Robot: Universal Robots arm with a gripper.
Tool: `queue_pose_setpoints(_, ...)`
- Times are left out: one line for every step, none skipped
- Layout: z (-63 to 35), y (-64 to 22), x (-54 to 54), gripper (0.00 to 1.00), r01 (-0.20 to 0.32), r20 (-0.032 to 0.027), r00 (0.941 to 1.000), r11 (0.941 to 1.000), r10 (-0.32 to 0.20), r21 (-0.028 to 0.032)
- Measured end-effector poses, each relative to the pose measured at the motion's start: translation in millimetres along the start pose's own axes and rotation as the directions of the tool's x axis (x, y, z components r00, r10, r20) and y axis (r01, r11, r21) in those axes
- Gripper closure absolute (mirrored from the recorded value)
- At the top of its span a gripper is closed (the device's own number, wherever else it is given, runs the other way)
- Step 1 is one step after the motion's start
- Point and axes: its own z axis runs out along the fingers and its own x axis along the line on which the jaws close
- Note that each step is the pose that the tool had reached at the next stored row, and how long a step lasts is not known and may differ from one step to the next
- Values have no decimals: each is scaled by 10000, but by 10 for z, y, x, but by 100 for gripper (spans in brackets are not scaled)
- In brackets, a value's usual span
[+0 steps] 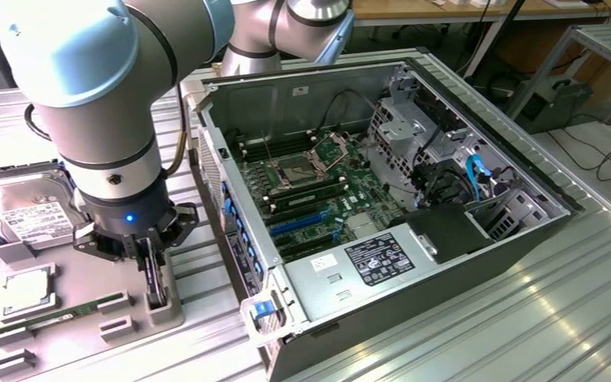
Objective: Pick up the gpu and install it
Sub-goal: 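Pick up the gpu and move the gpu toward the slot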
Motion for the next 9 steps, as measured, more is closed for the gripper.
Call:
queue_pose_setpoints(0,0,0,73,0,1,10000,10000,0,0)
queue_pose_setpoints(0,0,0,73,0,0,10000,10000,0,0)
queue_pose_setpoints(-5,0,0,73,0,0,10000,10000,0,-7)
queue_pose_setpoints(-21,1,0,73,1,-2,10000,10000,-1,-15)
queue_pose_setpoints(-39,1,0,73,3,-1,10000,10000,-3,-22)
queue_pose_setpoints(-63,2,0,73,7,-1,10000,10000,-7,-25)
queue_pose_setpoints(-89,2,0,73,11,-1,10000,10000,-11,-27)
queue_pose_setpoints(-119,3,0,73,18,0,10000,10000,-18,-28)
queue_pose_setpoints(-147,3,0,73,22,-1,10000,10000,-22,-27)
